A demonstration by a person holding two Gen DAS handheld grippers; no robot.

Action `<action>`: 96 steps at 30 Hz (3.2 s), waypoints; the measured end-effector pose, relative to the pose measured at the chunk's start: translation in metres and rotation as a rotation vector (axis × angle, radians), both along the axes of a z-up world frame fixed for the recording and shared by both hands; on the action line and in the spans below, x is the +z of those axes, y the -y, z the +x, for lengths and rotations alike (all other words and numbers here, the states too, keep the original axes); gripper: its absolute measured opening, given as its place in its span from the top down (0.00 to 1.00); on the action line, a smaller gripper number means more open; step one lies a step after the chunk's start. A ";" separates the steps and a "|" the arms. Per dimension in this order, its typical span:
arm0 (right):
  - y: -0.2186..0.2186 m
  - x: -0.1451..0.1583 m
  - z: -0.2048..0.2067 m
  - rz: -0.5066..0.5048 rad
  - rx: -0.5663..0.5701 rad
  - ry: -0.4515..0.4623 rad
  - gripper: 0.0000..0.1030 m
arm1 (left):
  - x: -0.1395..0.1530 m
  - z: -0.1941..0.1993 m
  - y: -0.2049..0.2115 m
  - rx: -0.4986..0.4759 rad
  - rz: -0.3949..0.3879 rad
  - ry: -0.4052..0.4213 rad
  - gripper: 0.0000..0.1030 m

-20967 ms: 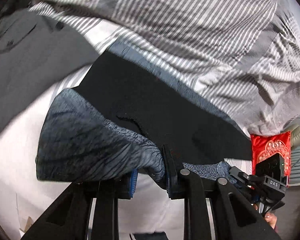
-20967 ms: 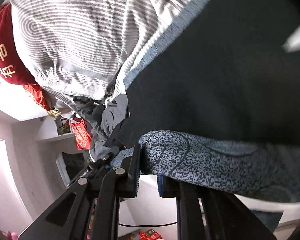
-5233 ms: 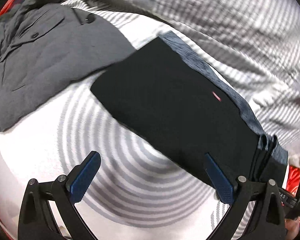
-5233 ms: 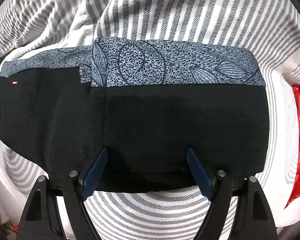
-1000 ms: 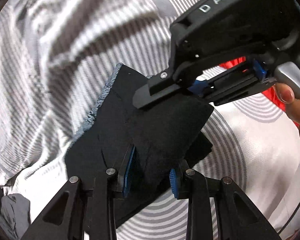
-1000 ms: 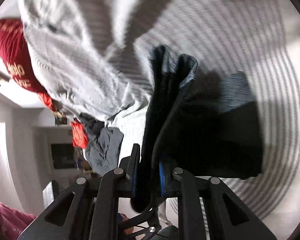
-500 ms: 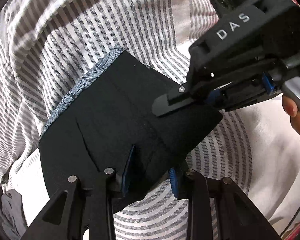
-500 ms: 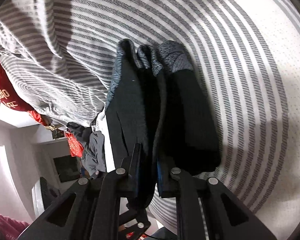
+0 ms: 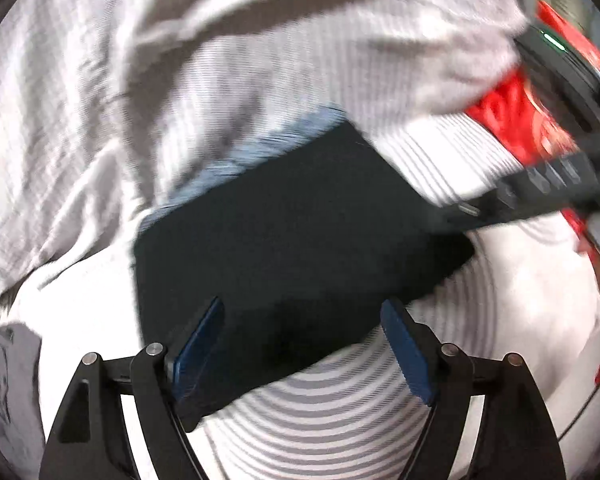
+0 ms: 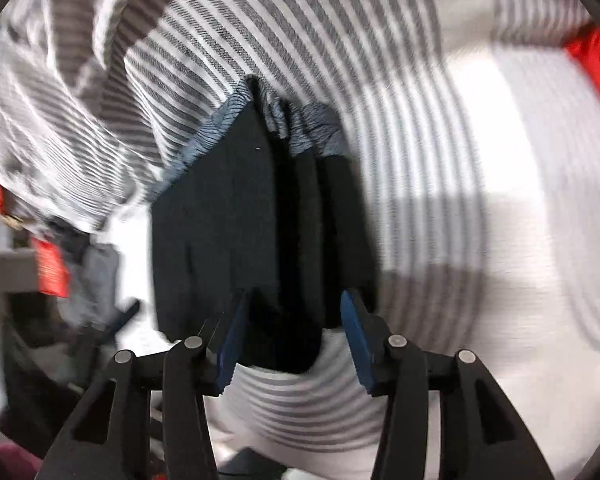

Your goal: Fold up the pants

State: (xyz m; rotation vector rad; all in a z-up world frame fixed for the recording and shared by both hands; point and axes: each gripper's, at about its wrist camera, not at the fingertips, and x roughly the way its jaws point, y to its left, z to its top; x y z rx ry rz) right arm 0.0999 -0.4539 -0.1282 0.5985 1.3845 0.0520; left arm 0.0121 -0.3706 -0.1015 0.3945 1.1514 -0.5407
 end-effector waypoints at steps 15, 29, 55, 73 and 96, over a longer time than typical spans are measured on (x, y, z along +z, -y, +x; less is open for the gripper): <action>-0.060 -0.004 0.037 -0.269 0.144 0.021 0.68 | -0.060 0.064 -0.061 0.327 0.049 -0.188 0.21; -0.059 -0.031 0.022 -0.286 0.104 -0.011 0.67 | -0.082 0.061 -0.063 0.290 0.027 -0.195 0.04; -0.053 -0.030 0.018 -0.274 0.084 0.010 0.66 | -0.099 0.074 -0.063 0.291 0.017 -0.206 0.01; -0.042 -0.026 0.012 -0.228 0.052 0.033 0.64 | -0.100 0.081 -0.072 0.320 -0.004 -0.232 0.01; -0.017 -0.017 -0.031 -0.158 -0.063 -0.036 0.21 | -0.102 0.081 -0.076 0.312 -0.003 -0.248 0.01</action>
